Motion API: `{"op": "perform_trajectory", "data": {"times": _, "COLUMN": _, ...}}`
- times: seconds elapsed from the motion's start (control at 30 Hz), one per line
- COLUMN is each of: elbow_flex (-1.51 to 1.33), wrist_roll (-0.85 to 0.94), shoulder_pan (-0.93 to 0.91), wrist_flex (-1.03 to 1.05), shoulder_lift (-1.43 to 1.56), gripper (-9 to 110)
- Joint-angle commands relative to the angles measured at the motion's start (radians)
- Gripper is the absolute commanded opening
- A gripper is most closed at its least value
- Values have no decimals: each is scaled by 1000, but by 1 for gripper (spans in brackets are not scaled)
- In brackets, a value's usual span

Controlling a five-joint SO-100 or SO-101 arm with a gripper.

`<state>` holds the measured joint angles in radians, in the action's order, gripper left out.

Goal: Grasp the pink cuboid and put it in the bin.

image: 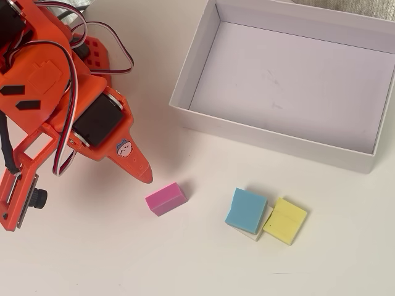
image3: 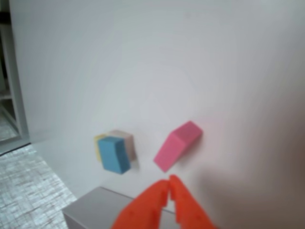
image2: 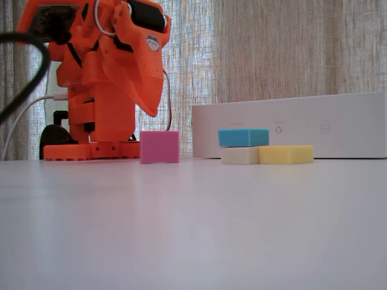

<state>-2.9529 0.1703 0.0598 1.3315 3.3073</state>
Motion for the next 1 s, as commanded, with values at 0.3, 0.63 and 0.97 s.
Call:
{"op": "perform_trajectory", "data": {"times": 0.3, "elbow_flex": 3, "wrist_roll": 3, "shoulder_pan": 9, "wrist_flex": -15, "shoulder_lift": 2, "gripper": -8}}
{"op": "perform_trajectory", "data": {"times": 0.63, "elbow_flex": 3, "wrist_roll": 11, "shoulder_pan": 12, "wrist_flex": -25, "shoulder_lift": 2, "gripper": -2}}
{"op": "perform_trajectory", "data": {"times": 0.97, "elbow_flex": 492, "wrist_roll": -46, "shoulder_pan": 75, "wrist_flex": -57, "shoulder_lift": -342, "gripper": 15}}
